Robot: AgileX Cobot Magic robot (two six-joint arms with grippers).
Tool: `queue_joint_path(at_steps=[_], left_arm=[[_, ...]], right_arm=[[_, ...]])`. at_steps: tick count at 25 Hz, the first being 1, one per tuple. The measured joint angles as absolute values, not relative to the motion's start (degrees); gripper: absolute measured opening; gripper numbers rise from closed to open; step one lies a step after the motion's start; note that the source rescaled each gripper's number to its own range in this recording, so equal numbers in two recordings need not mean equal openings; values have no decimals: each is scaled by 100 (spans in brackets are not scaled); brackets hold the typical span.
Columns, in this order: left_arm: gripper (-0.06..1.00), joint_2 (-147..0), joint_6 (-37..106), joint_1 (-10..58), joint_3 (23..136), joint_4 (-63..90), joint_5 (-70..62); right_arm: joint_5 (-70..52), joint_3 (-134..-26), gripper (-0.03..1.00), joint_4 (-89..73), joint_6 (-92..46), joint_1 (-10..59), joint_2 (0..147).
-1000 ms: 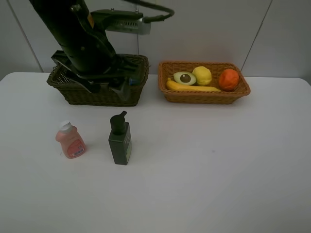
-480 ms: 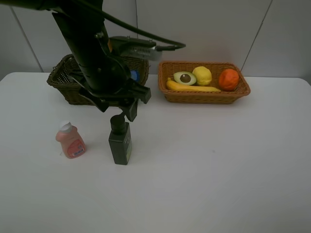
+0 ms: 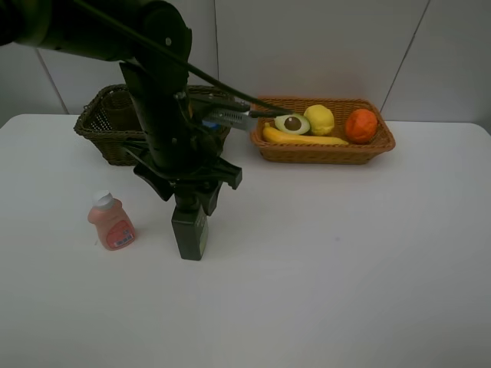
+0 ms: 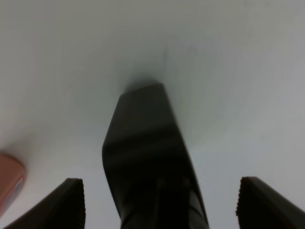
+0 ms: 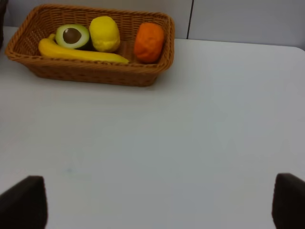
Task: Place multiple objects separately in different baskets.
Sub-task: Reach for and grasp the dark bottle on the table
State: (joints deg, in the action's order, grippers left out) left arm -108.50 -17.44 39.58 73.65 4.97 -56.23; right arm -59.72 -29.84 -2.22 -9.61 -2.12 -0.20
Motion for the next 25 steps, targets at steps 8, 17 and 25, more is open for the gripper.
queue_joint_path(at_steps=[8, 17, 25], left_arm=[[86, -11215, -1744, 3958, 7365, 497, -5551], [84, -11414, -1744, 3958, 7360, 497, -5534], [50, -11414, -1744, 3958, 7360, 510, -5521]], right_arm=[[-5972, -2984, 100, -222, -961, -212, -20], [-5972, -2984, 100, -222, -961, -212, -20], [-5972, -2984, 100, -222, -961, -212, -20]])
